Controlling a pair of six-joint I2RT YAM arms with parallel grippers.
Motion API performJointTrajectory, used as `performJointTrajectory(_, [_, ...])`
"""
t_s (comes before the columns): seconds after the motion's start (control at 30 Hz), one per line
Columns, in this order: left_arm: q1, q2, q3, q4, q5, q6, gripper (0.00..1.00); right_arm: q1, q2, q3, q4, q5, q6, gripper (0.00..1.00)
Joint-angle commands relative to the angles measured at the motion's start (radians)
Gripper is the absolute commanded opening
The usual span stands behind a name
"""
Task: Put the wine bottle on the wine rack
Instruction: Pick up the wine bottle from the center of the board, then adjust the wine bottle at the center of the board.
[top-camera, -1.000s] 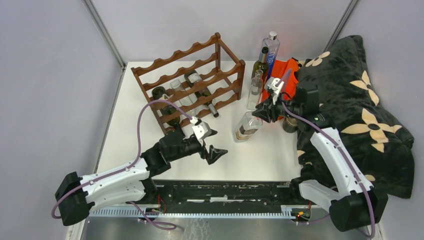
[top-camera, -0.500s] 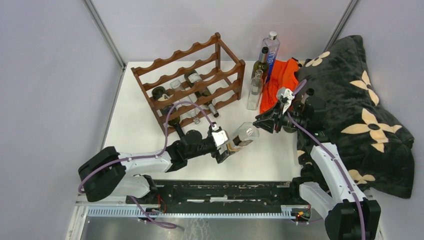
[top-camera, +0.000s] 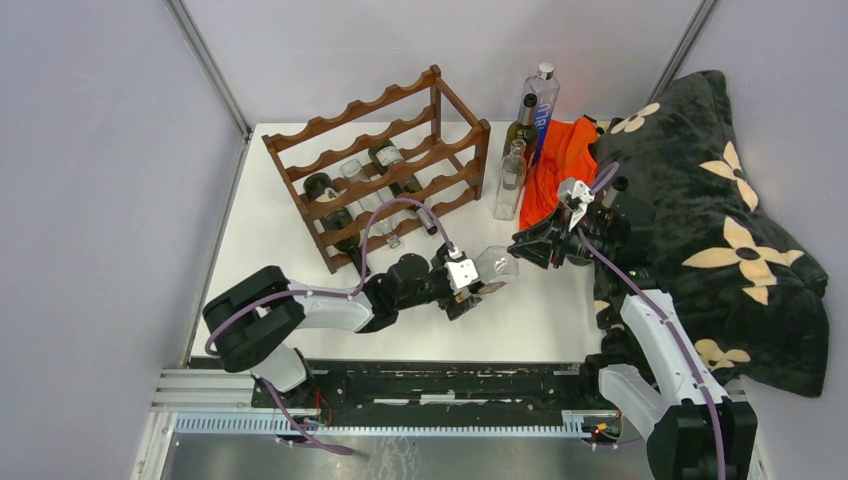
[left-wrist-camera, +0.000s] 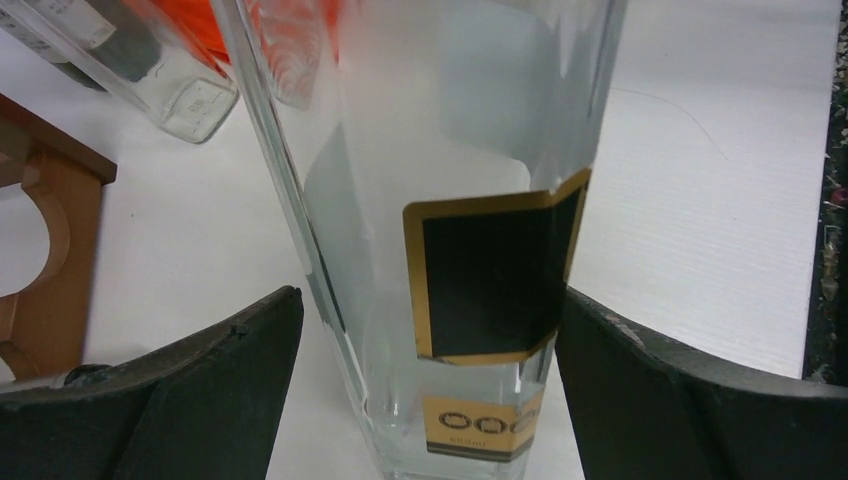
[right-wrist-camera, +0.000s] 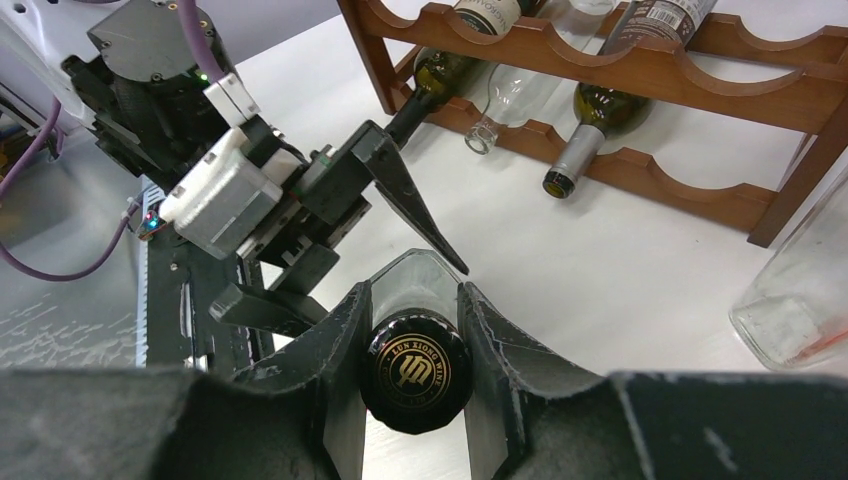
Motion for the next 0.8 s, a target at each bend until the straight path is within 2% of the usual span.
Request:
performJointTrajectory(0.0, [-0.003,0.04,0.07,0.048,0.005,0.066,0.93,-0.012,-0.009,0.013,0.058,-0.05,0.002,0.03])
performJointTrajectory(0.03, [-0.003,0.037,0.073,0.037,0.011,0.067,0.89,-0.015,-0.006,0.016,0.034,-0.05,-0.02,0.04])
performJointTrajectory(0.1, [-0.001,0.02,0.074,-0.006,0.031,0.064,0.73,-0.024,0.003,0.028,-0.037,-0.043,-0.087,0.05])
performJointTrajectory(0.13, [0.0,0.01,0.075,-0.033,0.046,0.064,0.57,-0.027,0.007,0.035,-0.085,-0.035,-0.139,0.07])
performJointTrajectory(0.17, [0.001,-0.001,0.08,-0.064,0.057,0.062,0.29,-0.032,0.01,0.041,-0.126,-0.023,-0.178,0.1])
performJointTrajectory(0.2, [0.001,-0.01,0.087,-0.104,0.058,0.059,0.15,-0.035,0.012,0.05,-0.176,-0.006,-0.233,0.14])
performJointTrajectory(0.27, [0.001,-0.026,0.097,-0.178,0.078,0.077,0.04,-0.037,0.012,0.065,-0.269,0.034,-0.344,0.33])
performJointTrajectory(0.37, [0.002,-0.059,0.098,-0.277,0.087,0.109,0.02,-0.038,0.02,0.106,-0.444,0.071,-0.535,0.66])
performJointTrajectory(0.4, [0.001,-0.074,0.102,-0.314,0.091,0.121,0.02,-0.038,0.024,0.125,-0.502,0.089,-0.59,0.8])
performJointTrajectory(0.47, [0.001,-0.096,0.119,-0.399,0.096,0.142,0.02,-0.038,0.041,0.181,-0.633,0.131,-0.722,0.97])
performJointTrajectory(0.6, [0.0,-0.114,0.176,-0.53,0.099,0.162,0.02,-0.039,0.056,0.28,-0.8,0.207,-0.893,0.98])
performJointTrajectory(0.77, [-0.001,-0.119,0.219,-0.639,0.104,0.204,0.02,-0.037,0.067,0.339,-0.925,0.246,-1.086,0.98])
